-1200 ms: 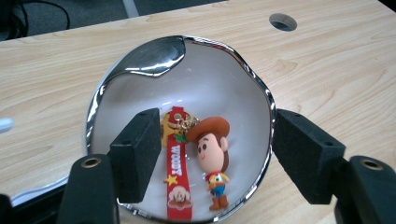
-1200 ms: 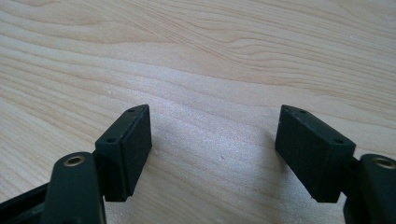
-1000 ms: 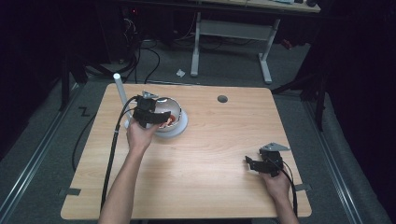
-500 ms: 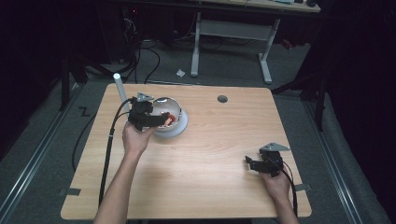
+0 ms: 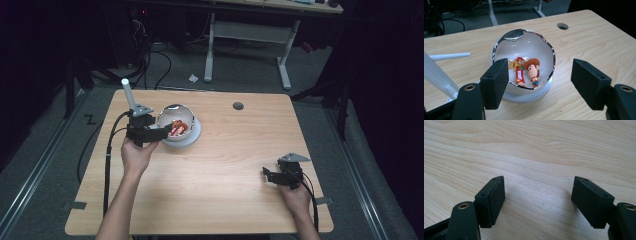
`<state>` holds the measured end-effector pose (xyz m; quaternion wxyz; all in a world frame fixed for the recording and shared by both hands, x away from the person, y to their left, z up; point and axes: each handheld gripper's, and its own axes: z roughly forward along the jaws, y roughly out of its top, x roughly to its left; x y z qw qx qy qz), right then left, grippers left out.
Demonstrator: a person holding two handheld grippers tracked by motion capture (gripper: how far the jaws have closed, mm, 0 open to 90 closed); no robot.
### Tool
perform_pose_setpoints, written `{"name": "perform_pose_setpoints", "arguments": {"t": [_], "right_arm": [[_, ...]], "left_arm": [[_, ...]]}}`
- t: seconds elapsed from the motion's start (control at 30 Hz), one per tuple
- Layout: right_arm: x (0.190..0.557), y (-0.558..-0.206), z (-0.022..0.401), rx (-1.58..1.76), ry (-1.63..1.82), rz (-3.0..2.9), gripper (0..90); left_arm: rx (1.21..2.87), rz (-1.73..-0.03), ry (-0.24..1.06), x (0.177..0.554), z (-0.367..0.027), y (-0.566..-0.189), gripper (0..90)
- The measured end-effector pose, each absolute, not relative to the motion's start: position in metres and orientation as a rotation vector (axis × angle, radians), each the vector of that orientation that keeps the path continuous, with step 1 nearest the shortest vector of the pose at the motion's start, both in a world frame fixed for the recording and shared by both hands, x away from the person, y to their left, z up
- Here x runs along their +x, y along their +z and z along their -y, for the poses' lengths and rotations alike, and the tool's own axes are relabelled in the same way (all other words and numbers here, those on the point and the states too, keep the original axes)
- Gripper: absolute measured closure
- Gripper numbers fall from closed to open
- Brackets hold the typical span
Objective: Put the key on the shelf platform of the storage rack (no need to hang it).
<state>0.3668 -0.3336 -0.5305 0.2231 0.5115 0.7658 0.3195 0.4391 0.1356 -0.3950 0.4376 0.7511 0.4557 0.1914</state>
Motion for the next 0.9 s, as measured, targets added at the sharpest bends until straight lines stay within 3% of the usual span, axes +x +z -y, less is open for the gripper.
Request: {"name": "perform_pose_setpoints", "arguments": {"t": [0.9], "right_arm": [[0.367, -0.53, 0.333, 1.411, 0.88, -2.117, 27.0]], "left_arm": [[1.801, -1.157, 0.512, 0.4, -0.166, -0.396, 30.9]]}}
